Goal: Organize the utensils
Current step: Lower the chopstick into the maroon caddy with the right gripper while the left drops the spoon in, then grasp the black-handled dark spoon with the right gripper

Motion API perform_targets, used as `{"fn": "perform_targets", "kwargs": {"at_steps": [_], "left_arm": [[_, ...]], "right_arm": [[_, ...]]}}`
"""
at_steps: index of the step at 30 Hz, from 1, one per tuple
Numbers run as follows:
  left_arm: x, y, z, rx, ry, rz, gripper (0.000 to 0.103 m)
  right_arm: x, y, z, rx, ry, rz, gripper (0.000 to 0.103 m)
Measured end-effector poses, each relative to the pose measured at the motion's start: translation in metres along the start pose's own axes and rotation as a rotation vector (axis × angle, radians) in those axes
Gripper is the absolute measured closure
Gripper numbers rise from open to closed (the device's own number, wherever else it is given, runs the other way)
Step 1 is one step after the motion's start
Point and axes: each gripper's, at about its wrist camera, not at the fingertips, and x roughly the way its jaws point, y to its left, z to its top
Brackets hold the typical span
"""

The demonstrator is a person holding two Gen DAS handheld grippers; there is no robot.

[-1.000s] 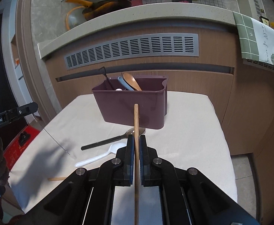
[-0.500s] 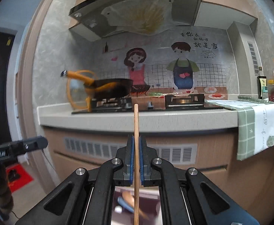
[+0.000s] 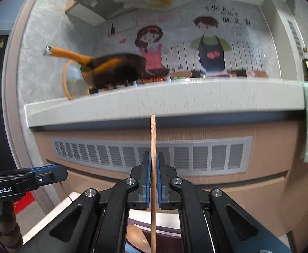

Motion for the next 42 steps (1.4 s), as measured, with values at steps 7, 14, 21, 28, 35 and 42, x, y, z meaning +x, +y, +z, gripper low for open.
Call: {"fn": "perform_targets", "kwargs": {"at_steps": [7,14,21,28,35,42], "left_arm": [[0.032,0.008,-0.034,-0.025,0.102,-0.014,0.074],[0.038,0.014,-0.048,-0.092,0.137,-0.035,0.055],[-0.008,0.005,-0.044,-0.086,0.03,-0.019,0.035],[-0.07,-0.021,-0.076,0.005,-0.021,0.069,0.033],[-0.111,-0.038,-0.143,0.047,0.056,0.123,0.027],[-0.111,-0.026,-0.213,-0.033,0.214,0.121,0.026]], "right_arm": [[0.016,-0.006,-0.025,-0.021,0.06,-0.038,0.098],[0.006,-0.014,-0.054,-0.03,0.148,-0.053,0.098],[-0.015,-0.017,-0.075,-0.023,0.264,-0.016,0.096],[-0.075,-0.015,-0.086,-0.003,0.25,-0.007,0.092],[-0.122,0.0,-0.121,-0.008,0.412,0.192,0.085],[-0.13,-0.001,-0.164,-0.162,0.568,0.151,0.084]]}}
